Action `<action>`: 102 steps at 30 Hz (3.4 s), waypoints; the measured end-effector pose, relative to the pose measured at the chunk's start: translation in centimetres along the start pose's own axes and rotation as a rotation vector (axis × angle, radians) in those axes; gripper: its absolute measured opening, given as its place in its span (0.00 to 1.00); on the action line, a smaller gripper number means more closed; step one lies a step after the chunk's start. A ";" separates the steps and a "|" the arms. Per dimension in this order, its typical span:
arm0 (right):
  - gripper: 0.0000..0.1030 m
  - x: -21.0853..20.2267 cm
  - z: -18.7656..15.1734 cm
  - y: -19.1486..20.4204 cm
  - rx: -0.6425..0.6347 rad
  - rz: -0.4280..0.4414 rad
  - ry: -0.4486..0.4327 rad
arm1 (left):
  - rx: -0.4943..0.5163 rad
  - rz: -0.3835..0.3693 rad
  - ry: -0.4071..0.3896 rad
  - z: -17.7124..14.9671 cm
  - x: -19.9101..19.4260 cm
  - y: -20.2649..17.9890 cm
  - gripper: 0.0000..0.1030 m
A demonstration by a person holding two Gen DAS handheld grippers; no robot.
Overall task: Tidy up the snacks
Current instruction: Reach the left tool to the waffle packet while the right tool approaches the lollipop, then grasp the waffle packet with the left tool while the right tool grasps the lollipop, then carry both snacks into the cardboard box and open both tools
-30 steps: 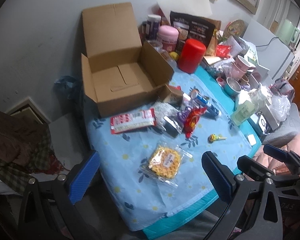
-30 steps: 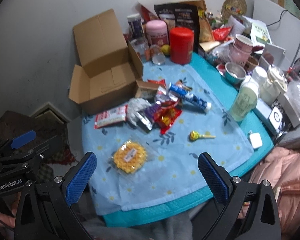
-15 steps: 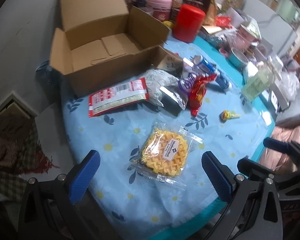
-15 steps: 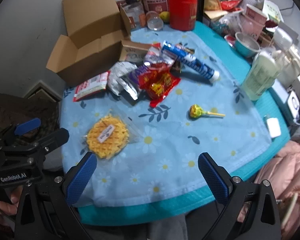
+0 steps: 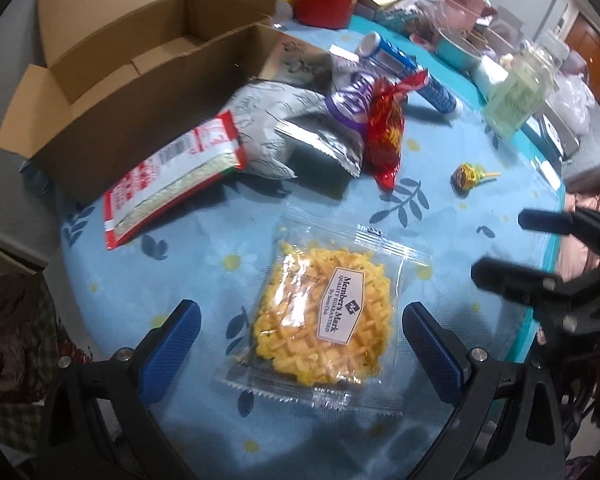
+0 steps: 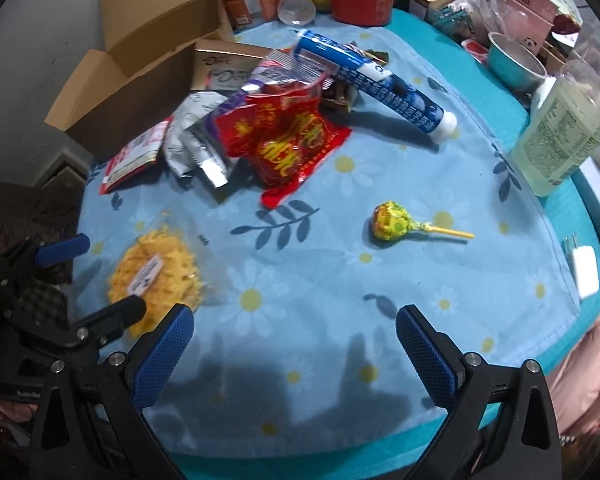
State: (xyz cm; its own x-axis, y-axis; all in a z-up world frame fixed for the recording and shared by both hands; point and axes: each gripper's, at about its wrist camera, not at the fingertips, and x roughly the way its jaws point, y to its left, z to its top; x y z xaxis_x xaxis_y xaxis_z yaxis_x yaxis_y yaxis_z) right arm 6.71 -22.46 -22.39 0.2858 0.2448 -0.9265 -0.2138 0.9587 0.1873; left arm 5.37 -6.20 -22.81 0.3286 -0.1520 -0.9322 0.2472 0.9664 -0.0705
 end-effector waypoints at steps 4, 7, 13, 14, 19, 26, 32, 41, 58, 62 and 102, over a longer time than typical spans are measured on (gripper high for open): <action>1.00 0.7 0.8 -1.3 0.023 -0.002 0.006 | 0.016 -0.015 0.033 0.2 1.5 -0.6 1.00; 0.92 0.5 1.6 -2.4 0.037 -0.075 -0.023 | 0.021 0.014 0.087 0.2 3.0 -0.9 1.00; 0.91 1.5 3.3 -3.9 0.041 -0.102 -0.017 | -0.001 0.039 0.141 0.3 4.9 -0.8 1.00; 0.91 1.7 3.6 -4.2 0.044 -0.103 -0.013 | 0.003 0.042 0.138 0.5 5.0 -0.9 1.00; 0.91 2.5 4.4 -4.9 0.054 -0.143 -0.006 | 0.016 0.073 0.083 1.4 4.9 -1.2 0.79; 0.96 3.4 4.4 -6.5 0.073 -0.178 -0.044 | -0.050 0.078 0.116 3.5 5.2 -1.1 0.74; 0.96 4.7 4.4 -7.8 0.089 -0.172 -0.038 | -0.121 0.091 0.132 5.7 5.8 0.2 0.73; 0.73 4.8 4.0 -7.9 0.077 -0.191 -0.075 | -0.185 0.128 0.164 6.0 6.2 2.4 0.73; 0.49 4.0 3.8 -8.1 0.071 -0.106 -0.078 | -0.277 0.126 0.153 4.7 4.6 1.9 0.72; 0.24 3.8 2.9 -6.9 0.036 -0.131 -0.076 | -0.256 0.111 0.135 3.3 3.8 2.1 0.72; 0.24 -5.8 -0.6 11.6 -0.189 0.120 -0.215 | -0.260 0.099 -0.228 -0.8 -16.2 6.8 0.70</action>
State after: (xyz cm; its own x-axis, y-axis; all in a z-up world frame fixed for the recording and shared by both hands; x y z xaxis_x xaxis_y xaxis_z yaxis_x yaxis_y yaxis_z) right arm 2.04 -12.87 -15.00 0.4349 0.3988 -0.8074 -0.4222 0.8822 0.2083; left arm 0.96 2.97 -8.48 0.5414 -0.0687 -0.8379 -0.0267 0.9947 -0.0988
